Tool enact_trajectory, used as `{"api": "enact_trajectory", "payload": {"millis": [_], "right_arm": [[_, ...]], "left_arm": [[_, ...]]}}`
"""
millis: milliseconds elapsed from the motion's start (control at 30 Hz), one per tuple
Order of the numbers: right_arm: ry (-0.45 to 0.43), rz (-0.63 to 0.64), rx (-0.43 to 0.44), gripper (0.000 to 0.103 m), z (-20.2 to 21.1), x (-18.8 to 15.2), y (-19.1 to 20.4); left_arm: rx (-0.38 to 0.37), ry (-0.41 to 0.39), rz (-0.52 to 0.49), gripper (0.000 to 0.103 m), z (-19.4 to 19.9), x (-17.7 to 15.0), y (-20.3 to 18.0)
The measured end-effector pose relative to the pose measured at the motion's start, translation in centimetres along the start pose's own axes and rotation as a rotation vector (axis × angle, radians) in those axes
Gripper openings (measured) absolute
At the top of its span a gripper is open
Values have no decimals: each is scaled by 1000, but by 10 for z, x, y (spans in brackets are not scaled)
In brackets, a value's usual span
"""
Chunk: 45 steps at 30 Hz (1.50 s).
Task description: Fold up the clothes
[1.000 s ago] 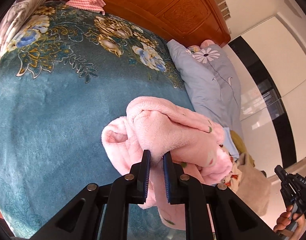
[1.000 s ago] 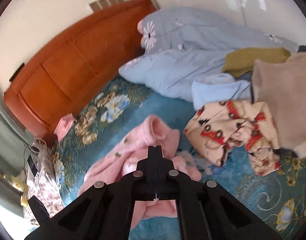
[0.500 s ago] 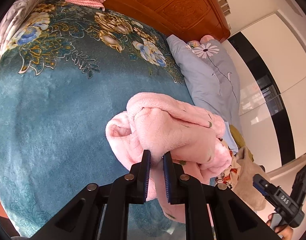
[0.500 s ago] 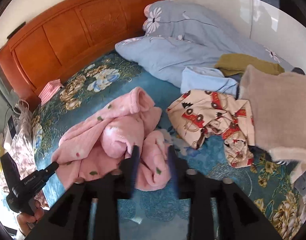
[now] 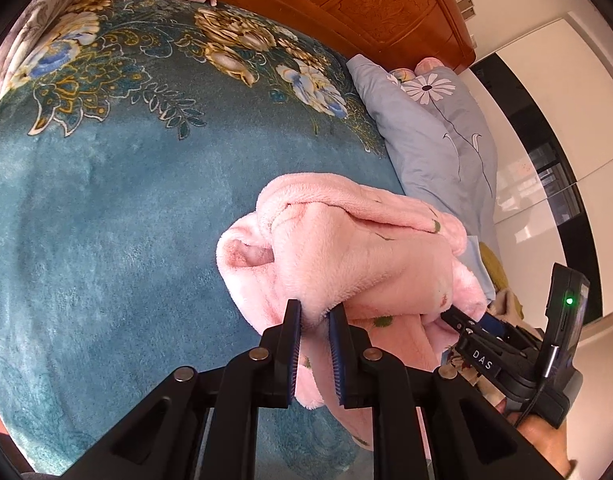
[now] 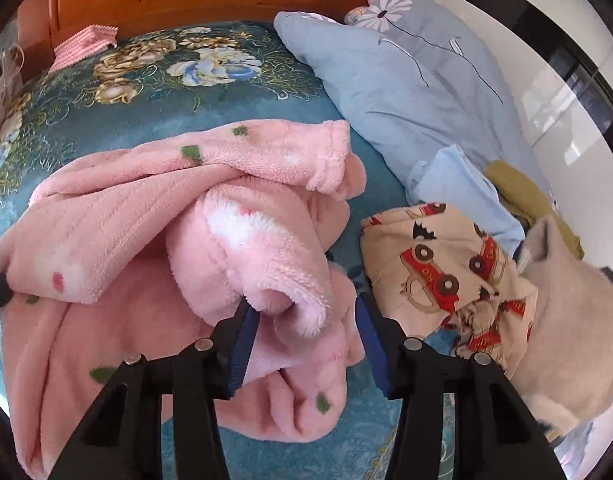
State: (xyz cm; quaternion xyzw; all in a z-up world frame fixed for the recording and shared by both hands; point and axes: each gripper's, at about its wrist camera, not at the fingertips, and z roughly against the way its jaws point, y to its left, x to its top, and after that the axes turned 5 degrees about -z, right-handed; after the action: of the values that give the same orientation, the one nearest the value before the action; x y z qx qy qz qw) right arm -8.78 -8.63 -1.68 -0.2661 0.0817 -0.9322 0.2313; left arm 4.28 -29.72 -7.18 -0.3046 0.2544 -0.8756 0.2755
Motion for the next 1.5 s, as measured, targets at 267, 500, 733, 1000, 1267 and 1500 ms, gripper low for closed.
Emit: {"api": "enact_trajectory", "payload": {"millis": [267, 500, 733, 1000, 1267, 1500], "right_arm": [[74, -51, 35, 30, -16, 16, 16], [8, -271, 170, 12, 25, 30, -21], [-171, -377, 228, 11, 104, 30, -57], [-346, -506, 189, 10, 204, -5, -144], [-387, -583, -34, 10, 291, -115, -222], [46, -804, -105, 10, 214, -277, -251]], "left_arm": [[-17, 1, 10, 16, 3, -1, 3], [-86, -28, -19, 15, 18, -4, -2], [-228, -62, -10, 15, 38, -7, -2], [-397, 25, -85, 18, 41, -15, -22], [-367, 131, -101, 15, 31, -21, -30], [-303, 230, -145, 17, 23, -34, -42]]}}
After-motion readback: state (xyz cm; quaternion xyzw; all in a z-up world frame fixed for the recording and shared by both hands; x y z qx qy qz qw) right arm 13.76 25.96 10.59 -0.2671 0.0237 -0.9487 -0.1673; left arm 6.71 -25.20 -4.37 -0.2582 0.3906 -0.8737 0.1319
